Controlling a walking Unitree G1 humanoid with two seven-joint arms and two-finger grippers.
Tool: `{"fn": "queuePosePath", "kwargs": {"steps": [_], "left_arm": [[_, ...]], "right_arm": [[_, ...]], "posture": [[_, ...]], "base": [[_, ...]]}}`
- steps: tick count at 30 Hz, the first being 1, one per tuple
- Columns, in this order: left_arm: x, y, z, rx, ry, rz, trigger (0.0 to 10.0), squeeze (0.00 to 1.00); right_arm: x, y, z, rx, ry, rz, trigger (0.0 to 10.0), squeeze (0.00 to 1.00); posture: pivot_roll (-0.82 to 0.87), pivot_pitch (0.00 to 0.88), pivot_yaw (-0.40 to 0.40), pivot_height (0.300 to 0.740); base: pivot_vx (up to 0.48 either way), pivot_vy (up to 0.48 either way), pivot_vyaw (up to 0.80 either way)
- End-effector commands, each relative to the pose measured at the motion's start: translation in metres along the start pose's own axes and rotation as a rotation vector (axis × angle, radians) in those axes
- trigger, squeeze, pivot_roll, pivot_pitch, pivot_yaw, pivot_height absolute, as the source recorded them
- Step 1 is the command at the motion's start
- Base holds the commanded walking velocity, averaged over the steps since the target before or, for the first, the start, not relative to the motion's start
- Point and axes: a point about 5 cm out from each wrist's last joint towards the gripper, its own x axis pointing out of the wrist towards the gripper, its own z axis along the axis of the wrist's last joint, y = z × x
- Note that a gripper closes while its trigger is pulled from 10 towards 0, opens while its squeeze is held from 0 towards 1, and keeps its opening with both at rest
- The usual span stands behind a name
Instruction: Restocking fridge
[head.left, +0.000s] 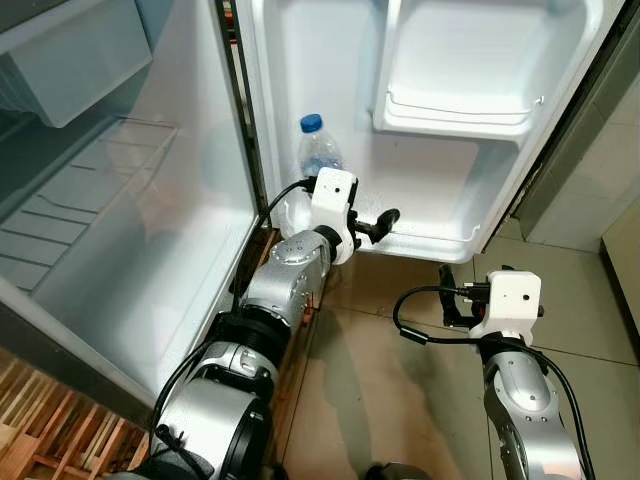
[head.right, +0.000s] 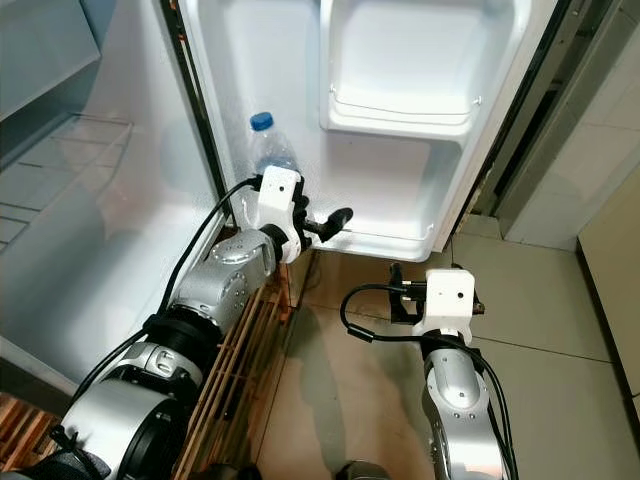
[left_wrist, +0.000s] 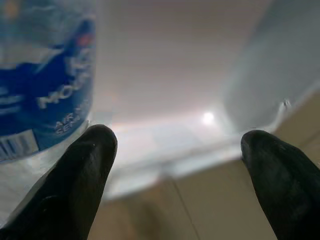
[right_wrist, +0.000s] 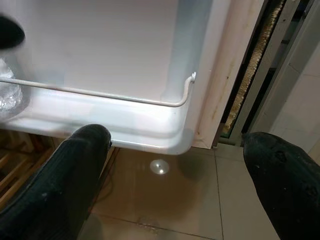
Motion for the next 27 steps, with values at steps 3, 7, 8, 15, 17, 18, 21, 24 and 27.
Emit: {"fn": "queuePosePath", "kwargs": {"steps": [3, 7, 8, 15, 17, 18, 21, 24, 27], "left_arm": [[-0.001, -0.007, -0.016, -0.054, 0.089, -0.041, 10.0, 0.0], [-0.001, -0.008, -0.02, -0.063, 0.109, -0.048, 10.0, 0.0], [-0.001, -0.009, -0.021, -0.066, 0.119, -0.052, 10.0, 0.0], [0.0, -0.008, -0.021, -0.075, 0.128, -0.044, 10.0, 0.0], [0.0, -0.008, -0.018, -0.082, 0.113, -0.036, 10.0, 0.0], [0.001, -0.007, -0.015, -0.087, 0.087, -0.026, 10.0, 0.0], [0.004, -0.006, -0.003, -0.092, 0.022, -0.01, 10.0, 0.0], [0.005, -0.008, 0.002, -0.088, 0.006, -0.016, 10.0, 0.0], [0.005, -0.007, 0.003, -0.082, 0.003, -0.014, 10.0, 0.0]], "right_arm": [[-0.001, -0.001, -0.002, -0.004, 0.01, -0.009, 10.0, 0.18], [-0.001, -0.001, -0.002, -0.004, 0.011, -0.008, 10.0, 0.18], [-0.001, -0.001, -0.002, -0.004, 0.011, -0.008, 10.0, 0.19], [0.0, -0.001, -0.002, -0.006, 0.012, -0.007, 10.0, 0.19], [0.0, -0.001, -0.002, -0.006, 0.012, -0.007, 10.0, 0.19], [0.0, -0.001, -0.002, -0.006, 0.012, -0.008, 10.0, 0.19], [0.0, 0.0, -0.002, -0.005, 0.011, -0.011, 10.0, 0.18], [0.0, 0.0, -0.002, -0.005, 0.011, -0.012, 10.0, 0.19], [-0.001, 0.0, -0.002, -0.005, 0.011, -0.013, 10.0, 0.18]], "posture": [[-0.24, 0.05, 0.059, 0.74], [-0.24, 0.05, 0.059, 0.74], [-0.24, 0.05, 0.059, 0.74], [-0.25, 0.048, 0.06, 0.74], [-0.25, 0.048, 0.06, 0.74], [-0.25, 0.048, 0.061, 0.74], [-0.25, 0.048, 0.062, 0.74], [-0.25, 0.048, 0.063, 0.74], [-0.25, 0.049, 0.065, 0.74]], "base": [[0.0, 0.0, 0.0], [0.0, 0.0, 0.0], [0.0, 0.0, 0.0], [0.0, 0.0, 0.0], [0.0, 0.0, 0.0], [0.0, 0.0, 0.0], [0.0, 0.0, 0.0], [0.0, 0.0, 0.0], [0.0, 0.0, 0.0]]}}
